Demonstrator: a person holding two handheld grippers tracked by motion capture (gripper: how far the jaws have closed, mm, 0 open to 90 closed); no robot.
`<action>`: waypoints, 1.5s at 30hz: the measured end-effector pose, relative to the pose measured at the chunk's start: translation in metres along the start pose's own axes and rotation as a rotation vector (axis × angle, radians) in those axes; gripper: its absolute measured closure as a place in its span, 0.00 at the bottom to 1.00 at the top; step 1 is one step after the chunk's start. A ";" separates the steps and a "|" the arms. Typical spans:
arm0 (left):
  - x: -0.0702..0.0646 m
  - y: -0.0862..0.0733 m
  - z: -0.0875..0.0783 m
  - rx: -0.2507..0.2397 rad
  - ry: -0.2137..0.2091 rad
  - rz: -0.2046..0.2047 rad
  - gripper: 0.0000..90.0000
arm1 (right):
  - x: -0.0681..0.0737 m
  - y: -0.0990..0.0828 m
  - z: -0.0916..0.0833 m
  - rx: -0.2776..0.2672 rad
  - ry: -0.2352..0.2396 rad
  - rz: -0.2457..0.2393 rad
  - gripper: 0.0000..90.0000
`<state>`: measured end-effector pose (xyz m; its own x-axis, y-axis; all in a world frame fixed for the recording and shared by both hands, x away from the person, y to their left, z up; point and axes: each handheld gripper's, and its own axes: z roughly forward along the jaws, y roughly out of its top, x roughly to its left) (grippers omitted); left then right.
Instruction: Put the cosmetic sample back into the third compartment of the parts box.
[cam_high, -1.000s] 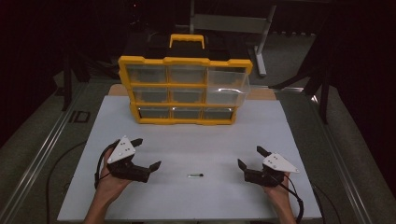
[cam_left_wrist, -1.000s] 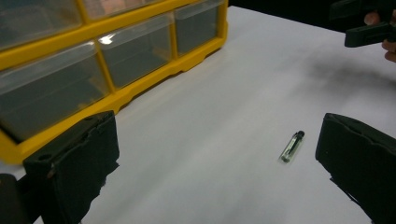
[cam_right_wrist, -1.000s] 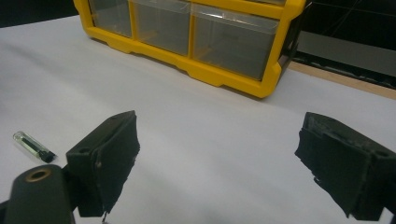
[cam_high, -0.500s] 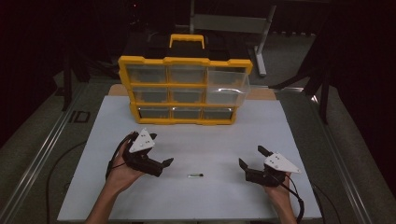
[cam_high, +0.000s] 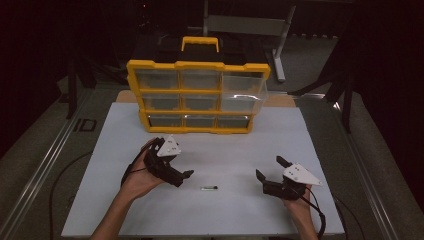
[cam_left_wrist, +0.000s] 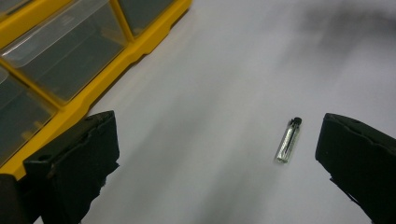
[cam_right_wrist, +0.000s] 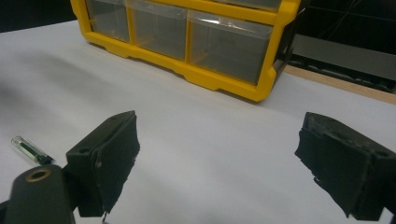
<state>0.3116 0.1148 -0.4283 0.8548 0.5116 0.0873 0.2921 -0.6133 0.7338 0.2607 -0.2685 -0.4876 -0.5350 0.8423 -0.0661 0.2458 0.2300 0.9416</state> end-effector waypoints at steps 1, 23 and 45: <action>0.000 0.002 0.002 0.007 -0.003 0.005 0.00 | 0.000 0.000 0.000 0.000 0.000 0.001 0.13; 0.004 0.016 0.032 0.130 -0.082 0.055 0.00 | -0.002 0.001 -0.002 0.001 -0.025 0.005 0.12; -0.005 0.025 0.057 0.208 -0.130 0.106 0.09 | -0.003 0.001 -0.002 0.008 -0.026 0.010 0.12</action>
<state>0.3388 0.0625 -0.4491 0.9293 0.3646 0.0588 0.2688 -0.7769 0.5694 0.2615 -0.2719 -0.4858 -0.5116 0.8567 -0.0657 0.2575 0.2259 0.9395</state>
